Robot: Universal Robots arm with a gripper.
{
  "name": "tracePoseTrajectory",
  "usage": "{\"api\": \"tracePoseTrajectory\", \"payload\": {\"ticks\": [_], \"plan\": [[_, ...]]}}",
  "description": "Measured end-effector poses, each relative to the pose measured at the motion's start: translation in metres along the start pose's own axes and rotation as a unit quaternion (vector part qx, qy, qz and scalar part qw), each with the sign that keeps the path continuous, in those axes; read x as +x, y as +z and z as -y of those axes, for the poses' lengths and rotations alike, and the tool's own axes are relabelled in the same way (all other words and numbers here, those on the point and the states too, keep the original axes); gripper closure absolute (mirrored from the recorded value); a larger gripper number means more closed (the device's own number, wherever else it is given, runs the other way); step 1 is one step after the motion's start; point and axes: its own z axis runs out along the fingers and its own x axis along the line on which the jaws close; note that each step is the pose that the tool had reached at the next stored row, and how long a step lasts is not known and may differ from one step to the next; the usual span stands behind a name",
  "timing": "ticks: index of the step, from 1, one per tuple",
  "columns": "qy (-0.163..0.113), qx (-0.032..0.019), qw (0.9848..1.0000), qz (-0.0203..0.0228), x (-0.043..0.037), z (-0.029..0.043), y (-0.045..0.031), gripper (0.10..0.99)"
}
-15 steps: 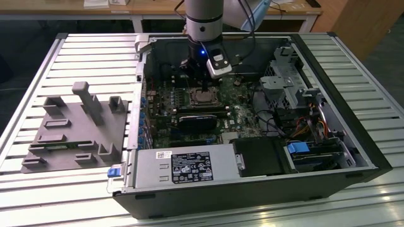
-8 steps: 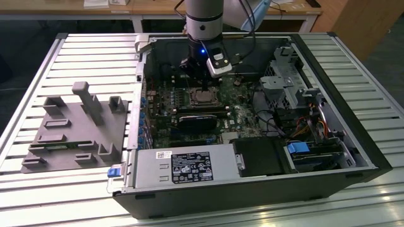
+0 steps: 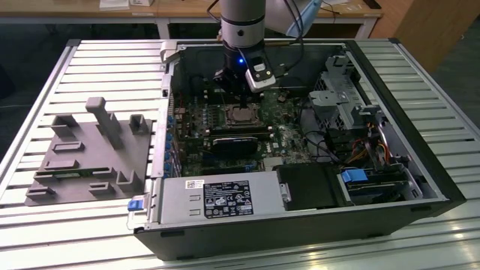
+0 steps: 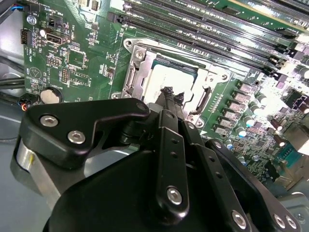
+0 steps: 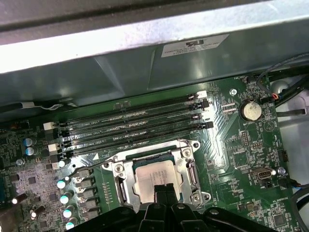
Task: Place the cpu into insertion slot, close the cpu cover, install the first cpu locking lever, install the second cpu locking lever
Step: 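Install the first cpu locking lever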
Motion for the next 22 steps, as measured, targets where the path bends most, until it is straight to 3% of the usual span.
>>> {"api": "tracePoseTrajectory", "payload": {"ticks": [6,22], "plan": [[0.000,0.0000,1.0000,0.0000,0.0060,0.0014,-0.0005,0.984],[0.001,-0.0008,1.0000,0.0038,0.0510,0.0120,-0.0042,0.984]]}}
